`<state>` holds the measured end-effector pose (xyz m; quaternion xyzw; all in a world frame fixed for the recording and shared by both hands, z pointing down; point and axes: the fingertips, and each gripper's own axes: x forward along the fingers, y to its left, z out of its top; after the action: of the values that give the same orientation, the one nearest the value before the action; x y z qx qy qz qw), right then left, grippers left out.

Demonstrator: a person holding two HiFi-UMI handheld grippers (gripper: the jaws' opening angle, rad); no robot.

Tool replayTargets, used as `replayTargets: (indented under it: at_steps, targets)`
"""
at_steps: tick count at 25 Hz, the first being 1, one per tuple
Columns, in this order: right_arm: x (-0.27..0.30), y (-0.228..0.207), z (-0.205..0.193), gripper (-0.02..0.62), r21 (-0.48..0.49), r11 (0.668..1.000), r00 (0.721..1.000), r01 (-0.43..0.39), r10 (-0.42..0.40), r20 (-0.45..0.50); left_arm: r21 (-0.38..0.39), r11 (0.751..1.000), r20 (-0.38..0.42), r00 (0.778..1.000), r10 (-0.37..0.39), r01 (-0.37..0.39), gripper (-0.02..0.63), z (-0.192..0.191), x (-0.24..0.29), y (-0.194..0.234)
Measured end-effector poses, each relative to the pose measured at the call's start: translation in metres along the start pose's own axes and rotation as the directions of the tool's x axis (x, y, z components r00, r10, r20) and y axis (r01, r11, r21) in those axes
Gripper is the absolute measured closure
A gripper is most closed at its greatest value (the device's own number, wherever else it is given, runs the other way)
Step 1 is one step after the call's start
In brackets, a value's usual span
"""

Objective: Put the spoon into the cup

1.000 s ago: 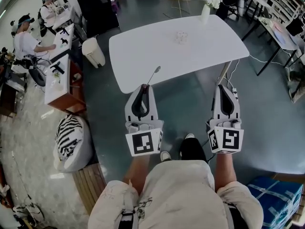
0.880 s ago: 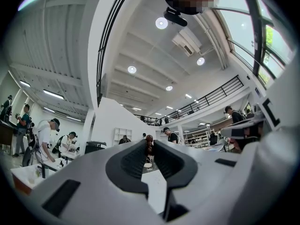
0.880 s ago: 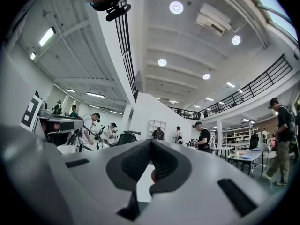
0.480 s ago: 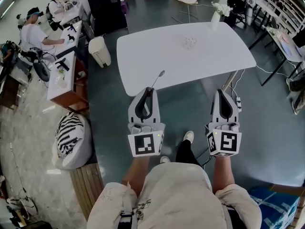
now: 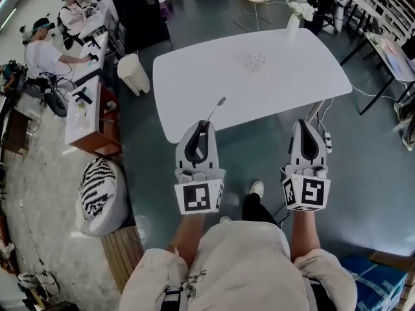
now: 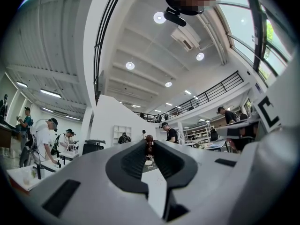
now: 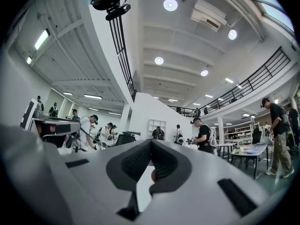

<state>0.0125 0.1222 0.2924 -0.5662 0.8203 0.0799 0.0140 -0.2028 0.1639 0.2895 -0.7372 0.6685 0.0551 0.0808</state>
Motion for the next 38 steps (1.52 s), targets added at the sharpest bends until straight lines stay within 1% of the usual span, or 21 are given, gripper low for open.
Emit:
replayTargets:
  at_steps: [10,16,21,25,30,35,38]
  targets:
    - [0.067,-0.074,-0.031,0.607,0.040,0.999,0.999,0.021,-0.019,-0.034,0.002,1.000,-0.023,0.999,-0.028,0.028,0.563,-0.016,0.101,-0.038]
    - [0.105,-0.137,-0.042,0.607,0.055,0.998,0.999,0.038,-0.036,-0.040,0.007,0.999,-0.023,0.999,-0.044,0.044,0.563,-0.021,0.165,-0.077]
    - [0.134,-0.182,-0.050,0.607,0.058,0.998,0.999,0.028,-0.026,-0.032,0.013,0.999,-0.019,0.999,-0.041,0.041,0.563,-0.027,0.212,-0.105]
    - [0.152,-0.217,-0.057,0.607,0.080,0.997,0.999,0.024,-0.023,-0.024,0.020,0.999,-0.020,0.999,-0.042,0.042,0.563,-0.033,0.243,-0.129]
    - [0.171,-0.240,-0.061,0.607,0.105,0.994,1.000,0.014,-0.012,-0.017,0.024,0.999,-0.038,0.999,-0.038,0.039,0.563,-0.036,0.269,-0.144]
    - [0.193,-0.248,-0.074,0.607,0.125,0.992,1.000,0.001,0.002,-0.029,0.023,0.999,-0.056,0.998,-0.030,0.032,0.563,-0.046,0.291,-0.143]
    - [0.210,-0.246,-0.085,0.607,0.121,0.993,0.999,-0.005,0.009,-0.036,0.022,0.999,-0.063,0.998,-0.029,0.031,0.563,-0.058,0.306,-0.135]
